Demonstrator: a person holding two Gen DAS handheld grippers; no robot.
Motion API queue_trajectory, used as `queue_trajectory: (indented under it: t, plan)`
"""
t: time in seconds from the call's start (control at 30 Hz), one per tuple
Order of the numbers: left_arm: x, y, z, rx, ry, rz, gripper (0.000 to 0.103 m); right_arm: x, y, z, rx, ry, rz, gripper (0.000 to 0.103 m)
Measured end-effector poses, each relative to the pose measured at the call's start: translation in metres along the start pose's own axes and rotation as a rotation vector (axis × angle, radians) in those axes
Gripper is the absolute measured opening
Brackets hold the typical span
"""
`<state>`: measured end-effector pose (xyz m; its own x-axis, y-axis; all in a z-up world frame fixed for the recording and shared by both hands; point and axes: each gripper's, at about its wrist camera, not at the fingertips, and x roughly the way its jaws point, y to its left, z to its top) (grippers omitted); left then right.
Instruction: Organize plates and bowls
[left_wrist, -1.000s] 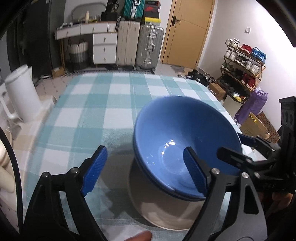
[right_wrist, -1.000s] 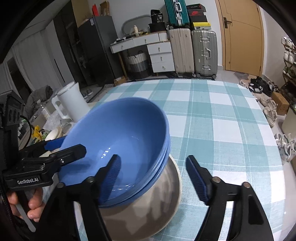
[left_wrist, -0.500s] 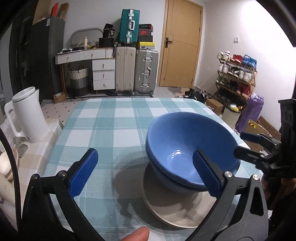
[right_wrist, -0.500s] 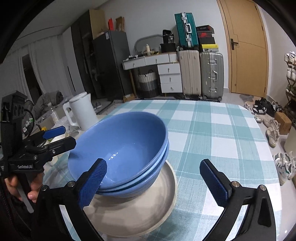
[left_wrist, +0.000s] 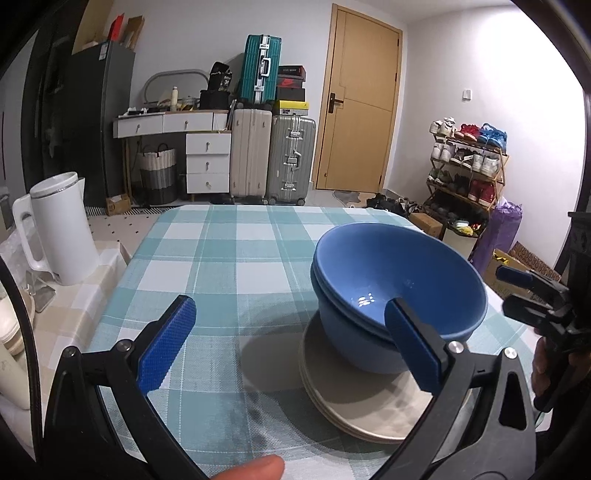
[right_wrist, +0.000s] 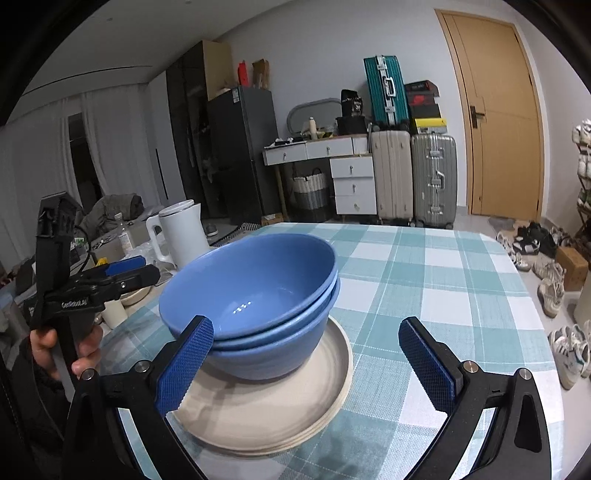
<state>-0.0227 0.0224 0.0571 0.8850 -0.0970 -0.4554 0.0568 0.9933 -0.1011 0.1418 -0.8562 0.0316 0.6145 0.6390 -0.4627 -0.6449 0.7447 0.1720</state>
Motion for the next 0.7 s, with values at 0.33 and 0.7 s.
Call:
queue_trajectory:
  t: [0.33, 0.7]
  plan:
    - [-0.003, 0.005, -0.016, 0.012, -0.054, -0.011, 0.102, -0.018, 0.004, -0.017, -0.033, -0.081, 0.013, 0.102]
    - [-0.008, 0.004, -0.031, 0.029, -0.082, -0.041, 0.102, -0.03, 0.013, -0.033, -0.08, -0.133, 0.01, 0.102]
